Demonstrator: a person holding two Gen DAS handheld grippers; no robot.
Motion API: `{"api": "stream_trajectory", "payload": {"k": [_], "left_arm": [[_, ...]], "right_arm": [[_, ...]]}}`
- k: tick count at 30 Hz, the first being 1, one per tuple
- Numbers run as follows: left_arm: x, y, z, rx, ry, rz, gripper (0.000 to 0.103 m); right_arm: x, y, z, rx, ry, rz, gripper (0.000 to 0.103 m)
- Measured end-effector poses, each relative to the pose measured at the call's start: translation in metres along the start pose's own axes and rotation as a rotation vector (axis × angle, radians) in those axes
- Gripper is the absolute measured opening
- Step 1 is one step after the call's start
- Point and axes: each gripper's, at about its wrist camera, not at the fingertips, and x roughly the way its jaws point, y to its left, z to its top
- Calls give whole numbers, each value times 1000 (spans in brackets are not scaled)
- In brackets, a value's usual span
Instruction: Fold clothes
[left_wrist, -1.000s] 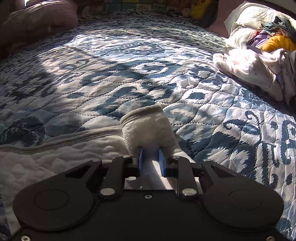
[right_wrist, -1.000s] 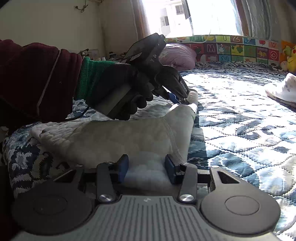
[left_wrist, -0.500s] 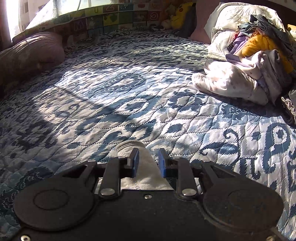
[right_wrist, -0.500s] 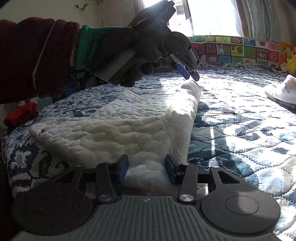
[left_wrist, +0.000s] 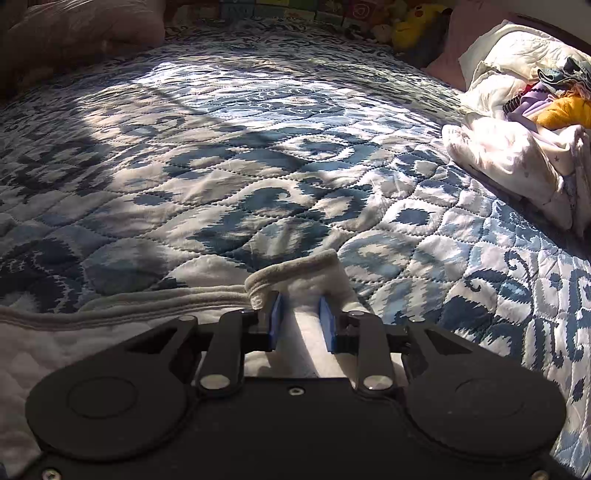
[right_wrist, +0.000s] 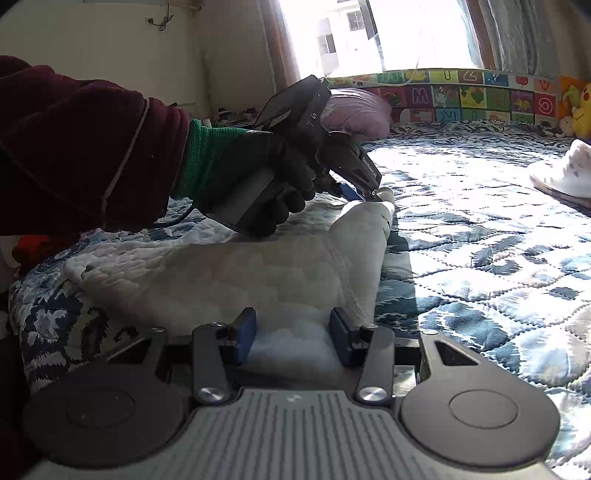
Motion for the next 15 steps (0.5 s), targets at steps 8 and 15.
{"api": "stream_trajectory", "payload": {"k": [8, 15], "left_arm": [[-44, -19, 10, 45, -22, 35, 26], [-79, -47, 2, 129, -92, -33, 27]], "right_arm": [[2, 4, 0, -2, 5, -6, 46], [3, 3, 0, 3, 7, -5, 46]]}}
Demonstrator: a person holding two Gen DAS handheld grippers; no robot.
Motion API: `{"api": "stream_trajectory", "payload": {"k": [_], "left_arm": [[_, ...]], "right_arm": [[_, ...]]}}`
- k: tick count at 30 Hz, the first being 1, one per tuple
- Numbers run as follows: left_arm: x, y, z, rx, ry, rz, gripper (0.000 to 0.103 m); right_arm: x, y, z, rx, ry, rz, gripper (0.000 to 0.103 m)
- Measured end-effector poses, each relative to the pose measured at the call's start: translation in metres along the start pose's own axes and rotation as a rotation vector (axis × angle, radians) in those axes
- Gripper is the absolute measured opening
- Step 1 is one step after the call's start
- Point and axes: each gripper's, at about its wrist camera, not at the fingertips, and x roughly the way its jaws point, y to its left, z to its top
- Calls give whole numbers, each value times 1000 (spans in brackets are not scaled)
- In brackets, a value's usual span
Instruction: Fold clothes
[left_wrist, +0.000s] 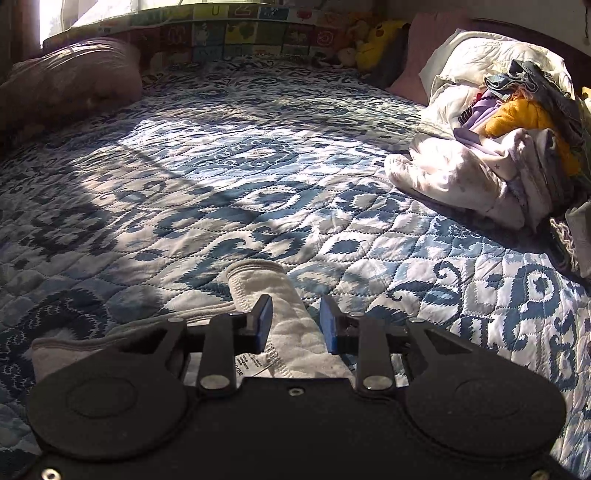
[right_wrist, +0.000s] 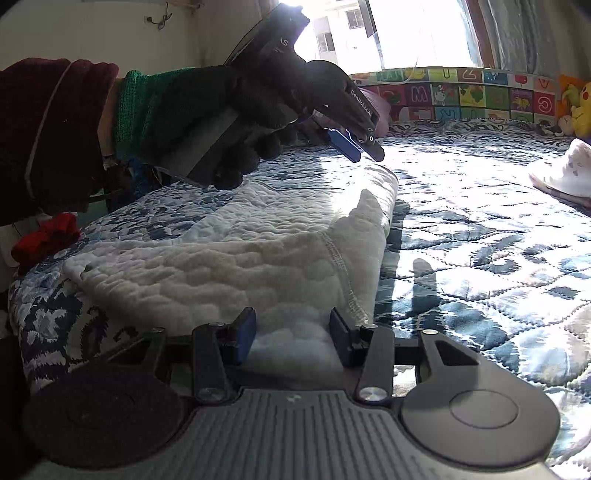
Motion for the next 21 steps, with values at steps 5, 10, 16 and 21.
{"api": "stream_trajectory", "payload": {"k": [5, 10, 16, 21], "left_arm": [[36, 2, -46, 26, 102, 28, 31], [37, 7, -43, -42, 120, 29, 31], [-12, 16, -48, -103, 98, 44, 36], [-84, 43, -73, -179, 40, 68, 41]], "right_arm": [[0, -2, 0, 8, -2, 4, 46], [-1, -5, -1, 23, 2, 13, 46], [-1, -6, 1, 28, 6, 16, 46], [-2, -6, 2, 25, 11, 16, 48]]}}
